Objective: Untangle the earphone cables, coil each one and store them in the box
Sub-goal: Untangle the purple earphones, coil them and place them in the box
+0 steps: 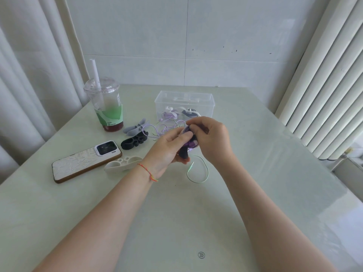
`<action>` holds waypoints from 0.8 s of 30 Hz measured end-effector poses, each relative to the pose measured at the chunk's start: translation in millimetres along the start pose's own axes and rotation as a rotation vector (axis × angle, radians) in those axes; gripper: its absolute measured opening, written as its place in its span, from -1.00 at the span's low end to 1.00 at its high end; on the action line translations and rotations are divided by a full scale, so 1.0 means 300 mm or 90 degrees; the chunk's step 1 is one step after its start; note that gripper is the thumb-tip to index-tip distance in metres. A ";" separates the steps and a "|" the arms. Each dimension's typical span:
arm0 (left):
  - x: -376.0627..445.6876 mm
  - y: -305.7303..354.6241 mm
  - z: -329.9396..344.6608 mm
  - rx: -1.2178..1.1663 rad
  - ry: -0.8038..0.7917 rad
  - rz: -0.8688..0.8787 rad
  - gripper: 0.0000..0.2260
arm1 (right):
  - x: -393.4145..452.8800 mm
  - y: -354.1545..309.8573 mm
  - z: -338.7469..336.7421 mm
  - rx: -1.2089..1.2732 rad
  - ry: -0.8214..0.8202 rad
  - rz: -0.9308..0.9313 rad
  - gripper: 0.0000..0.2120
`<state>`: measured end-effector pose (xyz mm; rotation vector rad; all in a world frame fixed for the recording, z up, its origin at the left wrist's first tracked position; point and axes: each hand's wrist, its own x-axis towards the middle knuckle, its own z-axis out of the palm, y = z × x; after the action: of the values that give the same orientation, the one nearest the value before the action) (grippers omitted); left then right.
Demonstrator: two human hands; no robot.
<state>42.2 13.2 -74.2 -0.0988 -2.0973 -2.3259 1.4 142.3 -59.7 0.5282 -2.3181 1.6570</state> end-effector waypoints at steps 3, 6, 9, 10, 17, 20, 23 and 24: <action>0.004 -0.001 0.005 0.025 -0.010 0.003 -0.84 | -0.001 0.002 0.006 -0.049 0.005 -0.025 -0.77; 0.008 -0.001 0.014 -0.003 0.026 -0.018 -0.87 | 0.004 0.008 0.007 -0.045 0.003 -0.026 -0.76; 0.009 -0.002 0.011 -0.030 0.044 -0.015 -0.87 | 0.008 0.010 0.002 -0.032 -0.013 -0.014 -0.76; 0.011 -0.002 0.007 -0.037 0.044 -0.011 -0.89 | 0.007 0.010 0.000 -0.030 -0.020 -0.012 -0.76; 0.014 -0.011 -0.003 -0.019 0.045 0.003 -0.87 | -0.003 -0.002 0.004 -0.127 0.015 -0.095 -0.83; 0.018 -0.014 -0.005 0.021 0.053 -0.020 -0.93 | -0.008 0.003 0.016 -0.232 0.013 -0.158 -0.81; 0.019 -0.013 -0.010 0.045 0.058 -0.028 -0.91 | -0.005 0.009 0.018 -0.248 0.014 -0.168 -0.80; 0.019 -0.014 -0.012 0.053 0.056 -0.027 -0.91 | -0.005 0.010 0.017 -0.247 0.016 -0.169 -0.80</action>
<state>36.3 10.3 -78.3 0.0475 -2.1706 -2.2173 1.6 138.7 -64.6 0.6844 -2.3461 1.0567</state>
